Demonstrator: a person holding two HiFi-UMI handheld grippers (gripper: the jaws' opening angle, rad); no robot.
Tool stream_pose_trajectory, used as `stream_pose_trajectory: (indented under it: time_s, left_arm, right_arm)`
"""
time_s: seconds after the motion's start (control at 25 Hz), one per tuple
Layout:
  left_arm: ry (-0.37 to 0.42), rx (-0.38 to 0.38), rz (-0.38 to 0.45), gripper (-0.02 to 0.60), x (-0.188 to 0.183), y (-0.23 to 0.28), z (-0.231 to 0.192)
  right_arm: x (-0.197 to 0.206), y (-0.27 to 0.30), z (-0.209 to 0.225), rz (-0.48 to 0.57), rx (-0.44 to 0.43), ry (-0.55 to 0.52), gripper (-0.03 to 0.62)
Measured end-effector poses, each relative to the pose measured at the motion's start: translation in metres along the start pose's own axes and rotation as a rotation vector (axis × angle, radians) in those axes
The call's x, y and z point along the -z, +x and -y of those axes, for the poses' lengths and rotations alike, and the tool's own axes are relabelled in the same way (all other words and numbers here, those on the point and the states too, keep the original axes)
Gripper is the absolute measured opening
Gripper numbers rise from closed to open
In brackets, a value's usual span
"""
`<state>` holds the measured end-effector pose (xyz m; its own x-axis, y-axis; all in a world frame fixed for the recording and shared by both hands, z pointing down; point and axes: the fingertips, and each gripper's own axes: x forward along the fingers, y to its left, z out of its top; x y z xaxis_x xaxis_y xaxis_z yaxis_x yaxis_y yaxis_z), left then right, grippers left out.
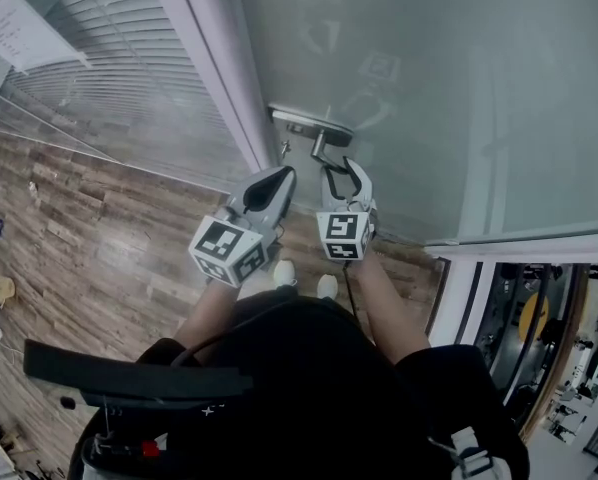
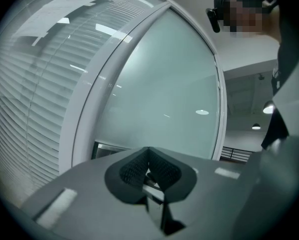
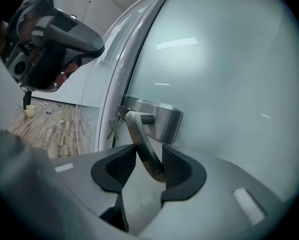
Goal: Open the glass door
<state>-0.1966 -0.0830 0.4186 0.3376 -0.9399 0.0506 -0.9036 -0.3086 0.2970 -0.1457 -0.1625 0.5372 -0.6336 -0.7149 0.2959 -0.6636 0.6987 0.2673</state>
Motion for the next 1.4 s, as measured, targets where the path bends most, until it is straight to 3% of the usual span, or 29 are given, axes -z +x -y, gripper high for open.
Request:
stream_pose_trajectory:
  time_s: [1.12, 1.4]
  left_arm:
    - [0.021, 0.118, 0.008, 0.0, -0.015, 0.017, -0.017]
    - [0.017, 0.141, 0.015, 0.0, -0.019, 0.019, -0.025]
  right_arm:
    - [-0.003, 0.034, 0.025, -0.124, 0.032, -0.015, 0.15]
    - [-0.008, 0.035, 0.034, -0.143, 0.058, -0.103, 0.153]
